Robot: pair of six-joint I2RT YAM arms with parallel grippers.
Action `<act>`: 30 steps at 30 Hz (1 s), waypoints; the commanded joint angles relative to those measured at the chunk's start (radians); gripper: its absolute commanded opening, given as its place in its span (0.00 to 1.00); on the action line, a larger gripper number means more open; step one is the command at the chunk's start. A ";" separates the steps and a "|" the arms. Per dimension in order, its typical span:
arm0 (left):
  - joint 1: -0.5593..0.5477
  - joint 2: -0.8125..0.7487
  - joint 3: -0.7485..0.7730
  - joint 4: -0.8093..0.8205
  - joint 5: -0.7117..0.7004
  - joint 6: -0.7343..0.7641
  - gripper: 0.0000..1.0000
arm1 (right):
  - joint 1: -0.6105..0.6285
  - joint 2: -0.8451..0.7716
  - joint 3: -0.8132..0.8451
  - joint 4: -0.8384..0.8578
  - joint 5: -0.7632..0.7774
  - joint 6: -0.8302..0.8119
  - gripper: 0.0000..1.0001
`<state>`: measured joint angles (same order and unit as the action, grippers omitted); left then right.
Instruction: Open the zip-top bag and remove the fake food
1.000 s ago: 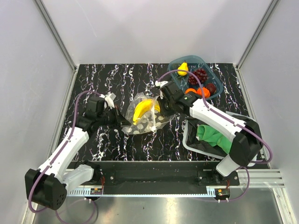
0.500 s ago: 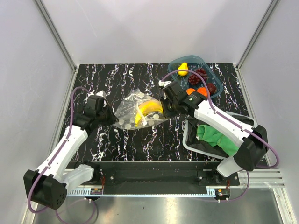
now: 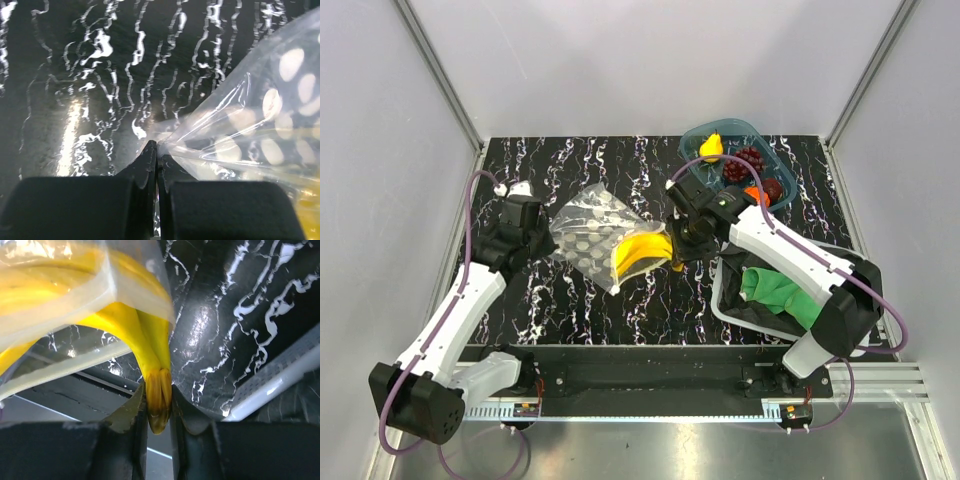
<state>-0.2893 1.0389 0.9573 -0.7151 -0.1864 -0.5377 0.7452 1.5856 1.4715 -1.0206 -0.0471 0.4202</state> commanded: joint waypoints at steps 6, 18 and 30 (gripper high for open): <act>0.019 0.032 0.000 0.038 -0.216 0.024 0.00 | -0.081 -0.059 0.066 -0.170 0.151 0.068 0.00; 0.039 0.107 0.081 0.042 -0.003 0.145 0.79 | -0.421 0.155 0.329 -0.107 0.257 -0.060 0.00; -0.022 -0.193 -0.046 0.014 0.382 0.111 0.86 | -0.586 0.614 0.763 -0.049 0.346 -0.113 0.00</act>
<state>-0.2802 0.9634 0.9463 -0.7155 0.0055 -0.4156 0.1741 2.0991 2.0766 -1.0847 0.2409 0.3519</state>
